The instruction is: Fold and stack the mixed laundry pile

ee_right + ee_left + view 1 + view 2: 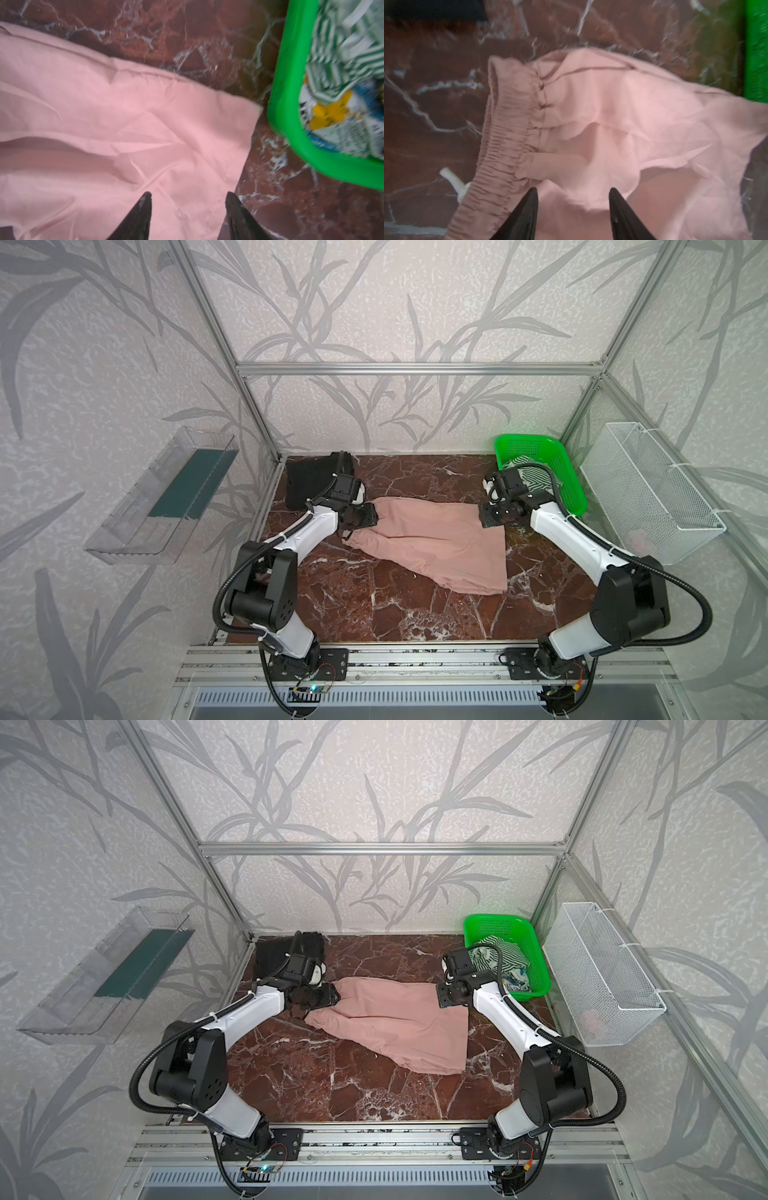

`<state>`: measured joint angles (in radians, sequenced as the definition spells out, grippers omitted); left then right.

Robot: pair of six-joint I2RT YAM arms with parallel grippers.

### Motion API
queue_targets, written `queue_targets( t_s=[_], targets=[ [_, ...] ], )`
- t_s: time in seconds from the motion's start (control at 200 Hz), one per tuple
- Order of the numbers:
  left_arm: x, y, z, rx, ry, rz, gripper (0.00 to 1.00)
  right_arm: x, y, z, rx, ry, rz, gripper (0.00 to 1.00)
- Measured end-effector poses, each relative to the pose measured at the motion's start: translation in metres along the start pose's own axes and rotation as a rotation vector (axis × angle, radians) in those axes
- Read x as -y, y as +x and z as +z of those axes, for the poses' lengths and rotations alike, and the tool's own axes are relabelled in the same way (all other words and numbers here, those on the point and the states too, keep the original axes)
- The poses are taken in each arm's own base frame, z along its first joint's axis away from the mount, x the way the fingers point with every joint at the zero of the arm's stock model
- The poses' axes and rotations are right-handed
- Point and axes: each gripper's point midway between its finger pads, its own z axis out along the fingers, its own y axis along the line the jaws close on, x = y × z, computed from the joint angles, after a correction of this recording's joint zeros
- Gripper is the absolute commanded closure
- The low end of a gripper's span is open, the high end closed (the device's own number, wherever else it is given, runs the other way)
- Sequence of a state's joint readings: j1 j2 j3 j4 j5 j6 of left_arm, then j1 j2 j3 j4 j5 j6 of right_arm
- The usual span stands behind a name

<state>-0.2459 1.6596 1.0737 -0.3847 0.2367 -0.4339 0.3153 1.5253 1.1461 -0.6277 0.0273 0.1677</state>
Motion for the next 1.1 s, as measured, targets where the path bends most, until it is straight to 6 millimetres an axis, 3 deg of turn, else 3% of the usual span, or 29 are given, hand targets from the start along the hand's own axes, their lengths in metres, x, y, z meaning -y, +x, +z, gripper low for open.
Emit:
queue_targets(
  t_s=[0.105,0.235,0.395,0.605,0.755,0.955,1.1],
  targets=[
    [-0.022,0.017,0.021,-0.051,-0.068,-0.052,0.47,-0.005,0.051,0.018,-0.123,-0.053,0.067,0.44],
    [-0.033,0.016,0.025,-0.037,-0.118,-0.094,0.44,-0.007,0.111,0.032,-0.266,-0.082,0.137,0.43],
    [-0.041,0.021,0.028,-0.007,-0.134,-0.124,0.42,-0.007,0.139,0.037,-0.336,-0.085,0.191,0.43],
    [-0.056,0.041,0.014,0.026,-0.172,-0.188,0.36,-0.006,0.141,0.037,-0.345,-0.078,0.197,0.43],
    [-0.068,0.072,-0.004,0.010,-0.196,-0.260,0.35,-0.003,0.134,0.033,-0.336,-0.058,0.188,0.43],
    [-0.073,0.107,-0.036,-0.039,-0.206,-0.307,0.34,-0.010,0.096,0.017,-0.249,-0.037,0.119,0.43],
    [-0.080,0.101,-0.070,0.017,-0.267,-0.299,0.28,-0.040,0.063,0.003,-0.170,-0.097,0.047,0.43]
  ],
)
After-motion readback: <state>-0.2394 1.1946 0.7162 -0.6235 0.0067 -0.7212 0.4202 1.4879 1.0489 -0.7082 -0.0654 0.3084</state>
